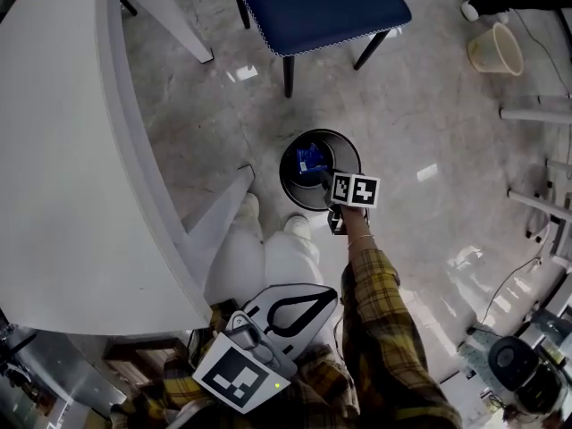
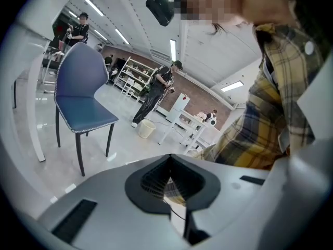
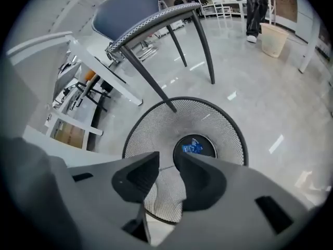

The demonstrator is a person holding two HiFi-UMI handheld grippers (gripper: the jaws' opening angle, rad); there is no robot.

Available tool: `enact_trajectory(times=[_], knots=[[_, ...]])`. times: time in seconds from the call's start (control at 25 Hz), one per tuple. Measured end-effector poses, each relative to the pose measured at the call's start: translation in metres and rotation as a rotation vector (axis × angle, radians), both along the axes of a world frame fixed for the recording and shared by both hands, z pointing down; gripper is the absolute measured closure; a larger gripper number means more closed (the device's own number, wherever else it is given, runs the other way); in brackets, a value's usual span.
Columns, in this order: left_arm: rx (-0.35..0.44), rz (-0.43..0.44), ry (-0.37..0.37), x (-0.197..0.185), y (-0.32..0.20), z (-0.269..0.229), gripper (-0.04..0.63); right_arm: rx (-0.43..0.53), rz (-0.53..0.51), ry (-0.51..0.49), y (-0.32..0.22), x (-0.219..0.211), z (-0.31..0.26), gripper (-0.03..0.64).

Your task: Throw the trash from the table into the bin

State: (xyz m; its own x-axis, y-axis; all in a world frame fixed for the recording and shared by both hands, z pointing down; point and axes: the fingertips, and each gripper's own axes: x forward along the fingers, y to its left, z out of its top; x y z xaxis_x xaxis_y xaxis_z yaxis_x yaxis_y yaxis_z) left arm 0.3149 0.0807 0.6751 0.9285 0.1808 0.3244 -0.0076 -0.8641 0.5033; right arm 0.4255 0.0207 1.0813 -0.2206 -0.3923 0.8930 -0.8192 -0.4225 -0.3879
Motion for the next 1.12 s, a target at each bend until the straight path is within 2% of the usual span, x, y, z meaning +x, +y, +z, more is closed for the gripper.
enact_trajectory(times=[0.24, 0.44, 0.6, 0.8, 1.04, 1.12], knots=[[0.013, -0.016, 0.014, 0.003, -0.001, -0.068, 0.586, 0.044, -0.005, 0.007, 0.000, 0.001, -0.081, 0.503], [0.063, -0.041, 0.031, 0.006, -0.002, -0.141, 0.586, 0.143, -0.030, 0.009, -0.007, -0.001, -0.182, 0.531], [0.115, -0.085, 0.059, 0.012, -0.006, -0.204, 0.586, 0.253, -0.087, 0.045, -0.015, 0.000, -0.278, 0.565], [0.169, -0.151, 0.099, 0.017, -0.010, -0.263, 0.586, 0.374, -0.203, 0.087, -0.021, -0.009, -0.380, 0.575], [0.092, -0.302, 0.141, 0.010, -0.014, -0.316, 0.586, 0.532, -0.277, 0.123, -0.018, -0.015, -0.507, 0.592], [0.111, -0.328, 0.146, 0.007, -0.017, -0.330, 0.587, 0.600, -0.285, 0.133, -0.018, -0.016, -0.549, 0.594]])
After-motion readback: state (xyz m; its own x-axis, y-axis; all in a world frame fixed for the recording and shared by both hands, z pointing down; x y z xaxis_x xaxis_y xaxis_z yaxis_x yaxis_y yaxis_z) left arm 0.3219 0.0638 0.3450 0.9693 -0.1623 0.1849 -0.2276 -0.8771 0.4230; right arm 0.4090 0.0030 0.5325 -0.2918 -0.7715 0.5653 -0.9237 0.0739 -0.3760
